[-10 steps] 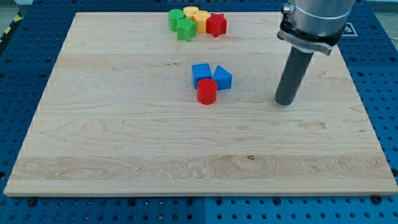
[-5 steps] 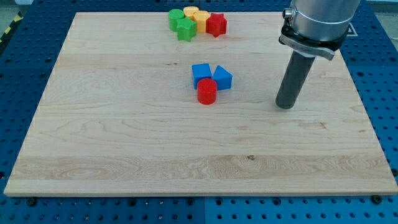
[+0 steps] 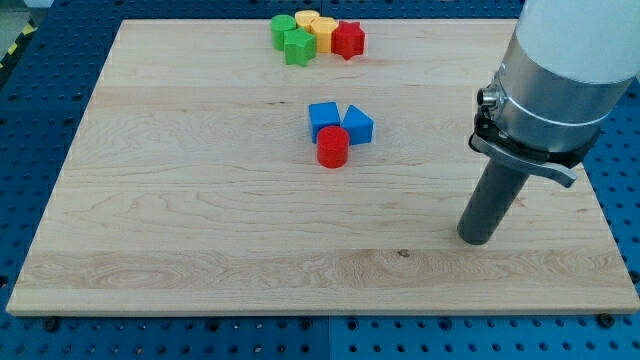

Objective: Move the red star to the top of the blue cube

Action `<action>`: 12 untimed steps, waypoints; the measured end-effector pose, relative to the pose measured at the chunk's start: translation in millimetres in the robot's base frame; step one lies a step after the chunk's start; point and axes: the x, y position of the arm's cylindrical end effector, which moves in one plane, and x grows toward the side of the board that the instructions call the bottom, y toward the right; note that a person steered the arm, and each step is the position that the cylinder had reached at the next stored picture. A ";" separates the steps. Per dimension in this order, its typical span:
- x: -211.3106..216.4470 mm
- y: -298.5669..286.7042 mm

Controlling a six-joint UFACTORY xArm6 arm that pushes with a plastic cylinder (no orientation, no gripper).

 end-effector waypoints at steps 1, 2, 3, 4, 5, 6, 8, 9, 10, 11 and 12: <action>6.9 -2.3; 7.9 -24.3; 7.9 -45.1; 7.9 -65.6; 6.0 -98.3; 3.5 -114.9; -14.6 -50.8; -55.2 -18.9; -98.2 -5.6; -145.6 -3.5; -200.2 -3.5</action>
